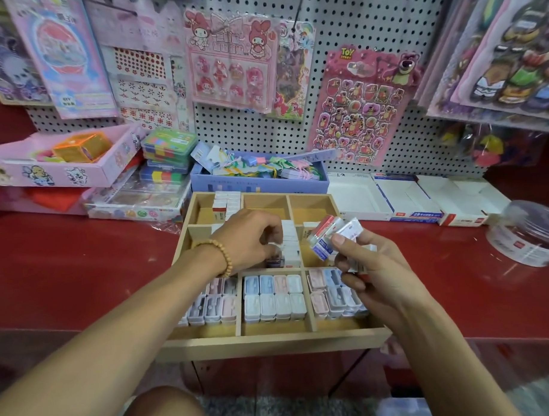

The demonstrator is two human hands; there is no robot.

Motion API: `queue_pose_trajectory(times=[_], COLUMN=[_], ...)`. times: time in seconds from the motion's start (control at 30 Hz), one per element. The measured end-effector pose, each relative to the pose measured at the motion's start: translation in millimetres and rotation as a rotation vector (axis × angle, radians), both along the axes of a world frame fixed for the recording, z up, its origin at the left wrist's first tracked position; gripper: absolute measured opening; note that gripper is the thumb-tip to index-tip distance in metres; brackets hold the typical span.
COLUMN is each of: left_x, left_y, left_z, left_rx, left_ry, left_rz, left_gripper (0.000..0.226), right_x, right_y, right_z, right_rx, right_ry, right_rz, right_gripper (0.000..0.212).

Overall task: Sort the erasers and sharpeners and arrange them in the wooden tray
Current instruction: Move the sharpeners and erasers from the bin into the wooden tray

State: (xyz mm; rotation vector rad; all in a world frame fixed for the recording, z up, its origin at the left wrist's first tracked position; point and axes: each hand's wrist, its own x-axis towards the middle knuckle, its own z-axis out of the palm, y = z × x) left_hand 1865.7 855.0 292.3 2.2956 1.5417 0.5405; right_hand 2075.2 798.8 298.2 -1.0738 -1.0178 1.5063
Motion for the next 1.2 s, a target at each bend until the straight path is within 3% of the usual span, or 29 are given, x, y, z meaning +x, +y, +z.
queue_pose_trajectory(times=[0.17, 0.27, 0.33, 0.43, 0.5, 0.6, 0.83, 0.97, 1.2], left_x=[0, -2, -2, -1, -2, -8, -38, -77, -97], left_y=[-1, -2, -4, -9, -13, -13, 1, 27, 56], left_z=[-4, 1, 11, 26, 33, 42, 50, 35, 2], left_rx=[0.019, 0.021, 0.05, -0.144, -0.242, -0.248, -0.164, -0.025, -0.014], left_ry=[-0.004, -0.019, -0.184, -0.592, -0.68, -0.743, -0.702, -0.496, -0.186], left_rz=[0.024, 0.023, 0.055, -0.04, -0.102, -0.045, 0.089, 0.242, 0.329], left_gripper=[0.002, 0.01, 0.013, 0.012, 0.025, 0.025, 0.025, 0.023, 0.016], right_x=[0, -3, -7, -18, -27, -38, -60, -59, -54], right_y=[-1, 0, 2, 7, 10, 16, 36, 51, 57], right_z=[1, 1, 2, 8, 13, 19, 20, 14, 3], right_rx=[0.007, 0.012, 0.027, 0.049, 0.071, 0.084, 0.099, 0.075, 0.039], right_ry=[-0.003, -0.021, -0.023, -0.017, -0.008, -0.064, -0.111, -0.126, -0.176], right_rz=[-0.006, 0.013, 0.036, 0.065, 0.083, 0.069, 0.016, -0.066, -0.073], right_gripper=[0.025, 0.03, 0.033, 0.035, 0.037, 0.033, 0.019, 0.023, 0.021])
